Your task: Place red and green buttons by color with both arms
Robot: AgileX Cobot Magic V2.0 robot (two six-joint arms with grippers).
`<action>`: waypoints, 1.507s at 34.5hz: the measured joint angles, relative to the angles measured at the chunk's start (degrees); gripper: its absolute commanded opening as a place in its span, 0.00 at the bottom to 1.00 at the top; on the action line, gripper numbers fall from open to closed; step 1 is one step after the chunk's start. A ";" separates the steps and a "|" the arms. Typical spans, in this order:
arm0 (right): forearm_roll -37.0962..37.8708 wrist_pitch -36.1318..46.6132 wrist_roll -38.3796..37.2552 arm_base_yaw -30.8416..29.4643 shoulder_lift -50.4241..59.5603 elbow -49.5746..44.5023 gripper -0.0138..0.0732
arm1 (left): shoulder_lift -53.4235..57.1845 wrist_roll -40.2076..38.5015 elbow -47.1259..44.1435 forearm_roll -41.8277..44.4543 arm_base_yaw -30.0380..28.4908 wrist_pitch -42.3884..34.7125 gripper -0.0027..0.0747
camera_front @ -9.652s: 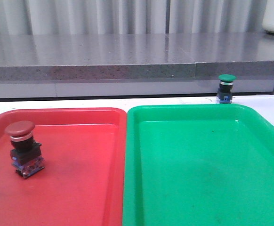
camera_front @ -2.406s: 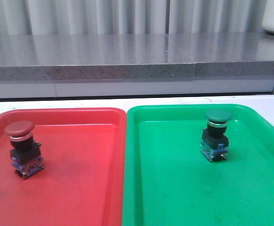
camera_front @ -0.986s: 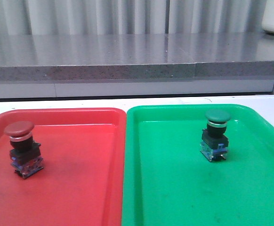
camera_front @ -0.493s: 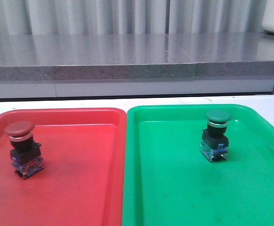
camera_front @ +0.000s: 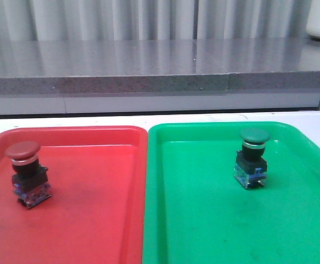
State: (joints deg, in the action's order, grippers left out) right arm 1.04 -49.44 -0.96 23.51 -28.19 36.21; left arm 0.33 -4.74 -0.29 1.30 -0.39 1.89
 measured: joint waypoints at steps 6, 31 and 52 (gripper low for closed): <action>1.60 1.25 0.00 -0.37 2.15 -1.78 0.08 | 0.00 0.00 0.00 0.00 0.00 -0.03 0.01; -2.91 44.56 0.00 -19.52 28.72 -37.76 0.08 | 0.00 0.00 0.00 0.00 0.00 -0.03 0.01; -2.93 44.56 0.00 -19.52 28.82 -37.76 0.08 | 0.00 0.00 0.00 0.00 0.00 -0.03 0.01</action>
State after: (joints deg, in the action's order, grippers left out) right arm -1.89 -4.88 -0.96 3.98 0.62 -1.55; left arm 0.33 -4.74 -0.29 1.30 -0.39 1.86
